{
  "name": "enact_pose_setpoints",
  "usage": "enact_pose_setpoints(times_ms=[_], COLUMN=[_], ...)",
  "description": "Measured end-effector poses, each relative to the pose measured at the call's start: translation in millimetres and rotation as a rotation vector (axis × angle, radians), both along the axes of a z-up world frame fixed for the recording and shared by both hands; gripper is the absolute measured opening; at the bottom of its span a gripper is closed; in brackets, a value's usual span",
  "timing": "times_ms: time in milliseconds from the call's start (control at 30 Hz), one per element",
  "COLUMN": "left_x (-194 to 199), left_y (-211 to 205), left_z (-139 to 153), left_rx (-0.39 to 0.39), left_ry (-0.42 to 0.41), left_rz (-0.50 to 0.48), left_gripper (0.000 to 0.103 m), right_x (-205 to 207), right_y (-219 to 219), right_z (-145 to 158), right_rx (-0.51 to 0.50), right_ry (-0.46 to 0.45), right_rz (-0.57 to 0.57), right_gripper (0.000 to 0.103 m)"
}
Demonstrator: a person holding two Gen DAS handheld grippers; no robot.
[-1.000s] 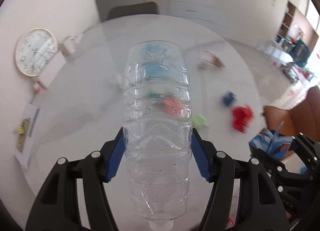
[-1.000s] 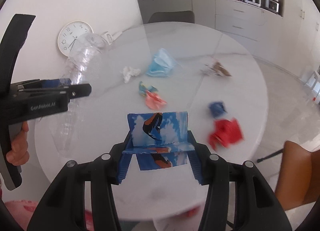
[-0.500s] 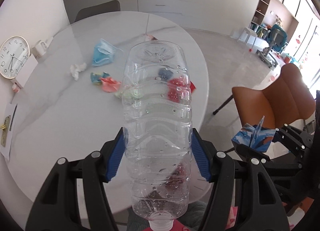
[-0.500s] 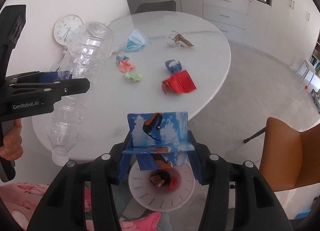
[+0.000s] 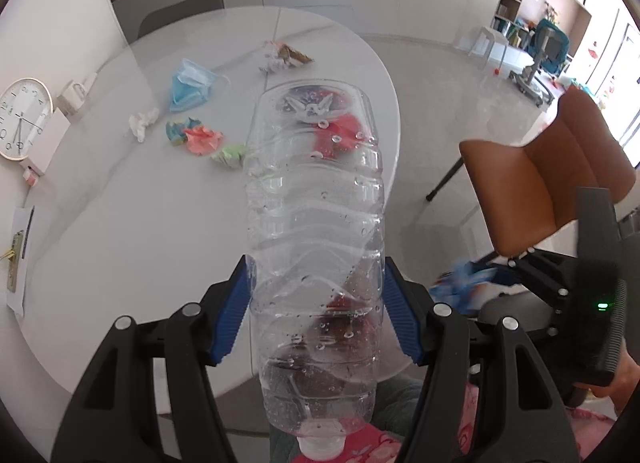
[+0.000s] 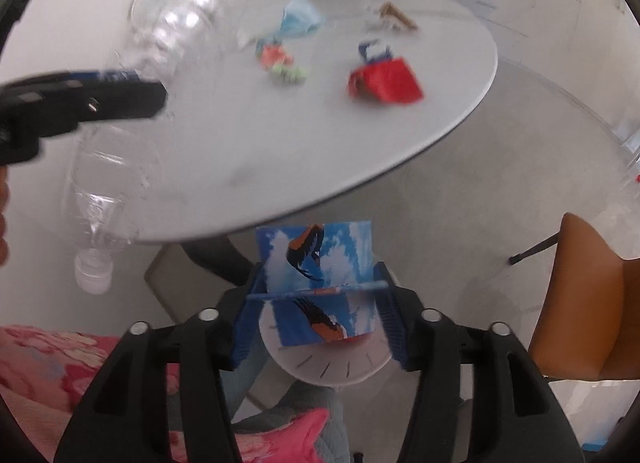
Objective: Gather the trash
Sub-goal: 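Carry both items to the white bin and open the right gripper while the left gripper opens too, then move both open grippers back over the table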
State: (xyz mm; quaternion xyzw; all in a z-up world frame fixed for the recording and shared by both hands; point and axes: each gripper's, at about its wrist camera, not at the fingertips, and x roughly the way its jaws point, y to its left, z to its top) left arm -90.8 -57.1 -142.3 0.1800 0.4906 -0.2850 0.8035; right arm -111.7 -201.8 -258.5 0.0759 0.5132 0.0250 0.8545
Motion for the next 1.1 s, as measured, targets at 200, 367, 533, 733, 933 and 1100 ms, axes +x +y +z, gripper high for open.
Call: enact_pose_setpoints(times_ms=[200, 367, 533, 733, 933, 1100], left_x=[-15, -28, -42, -64, -72, -73], left_y=[-4, -12, -23, -40, -46, -46], left_z=[-18, -33, -47, -69, -81, -81], left_rx=[0.044, 0.061, 0.043, 0.094, 0.153, 0.167], left_ry=[0.029, 0.064, 0.104, 0.113, 0.090, 0.083], left_rz=[-0.061, -0.135, -0.198, -0.285, -0.313, -0.309], left_gripper=[0.061, 0.061, 0.061, 0.061, 0.083, 0.090], right_x=[-9, -25, -41, -49, -49, -48], right_y=[-12, -40, -66, -80, -74, -67], right_z=[-3, 6, 13, 14, 11, 12], right_rx=[0.009, -0.016, -0.024, -0.019, -0.026, -0.028], right_ry=[0.004, -0.007, -0.022, -0.027, -0.015, -0.014], right_rz=[-0.081, -0.191, -0.277, -0.327, -0.310, -0.294], right_gripper=[0.085, 0.088, 0.088, 0.088, 0.088, 0.088])
